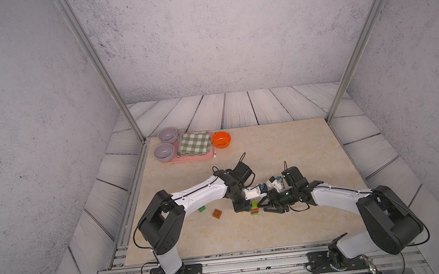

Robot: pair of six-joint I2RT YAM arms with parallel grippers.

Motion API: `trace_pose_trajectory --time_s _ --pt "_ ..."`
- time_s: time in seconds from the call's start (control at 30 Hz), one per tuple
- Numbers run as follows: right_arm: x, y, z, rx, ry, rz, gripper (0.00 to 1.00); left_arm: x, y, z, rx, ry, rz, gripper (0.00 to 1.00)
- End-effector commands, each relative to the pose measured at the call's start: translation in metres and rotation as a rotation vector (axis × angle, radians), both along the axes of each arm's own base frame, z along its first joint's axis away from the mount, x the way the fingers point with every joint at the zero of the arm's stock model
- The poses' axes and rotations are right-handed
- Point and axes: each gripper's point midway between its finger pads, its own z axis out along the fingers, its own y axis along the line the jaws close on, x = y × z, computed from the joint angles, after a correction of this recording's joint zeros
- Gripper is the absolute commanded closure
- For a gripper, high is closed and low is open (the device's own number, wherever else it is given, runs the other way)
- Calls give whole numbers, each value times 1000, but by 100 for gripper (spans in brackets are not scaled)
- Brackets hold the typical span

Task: Assemble the letter r with lego
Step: Assemble the lego brick with the lego brick.

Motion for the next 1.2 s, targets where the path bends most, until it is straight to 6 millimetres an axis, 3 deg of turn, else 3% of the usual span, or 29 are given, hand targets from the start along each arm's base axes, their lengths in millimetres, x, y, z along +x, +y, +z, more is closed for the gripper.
trace_pose_trajectory --time_s 0.0,0.23,0.6,0.9,1.17 --pt "5 5 11 39 -20 7 48 -2 -2 -1 13 8 -16 100" --pt "10 10 12 62 -20 3 50 -4 -2 -2 21 7 -18 100" --pt "11 8 -11 13 23 -4 57 -2 0 -4 40 -4 -20 100" --pt "-4 -9 -36 -99 54 5 62 -6 3 -9 55 16 -25 100" --pt "-17 -23 -55 -185 83 17 63 -17 9 -28 71 51 -13 100"
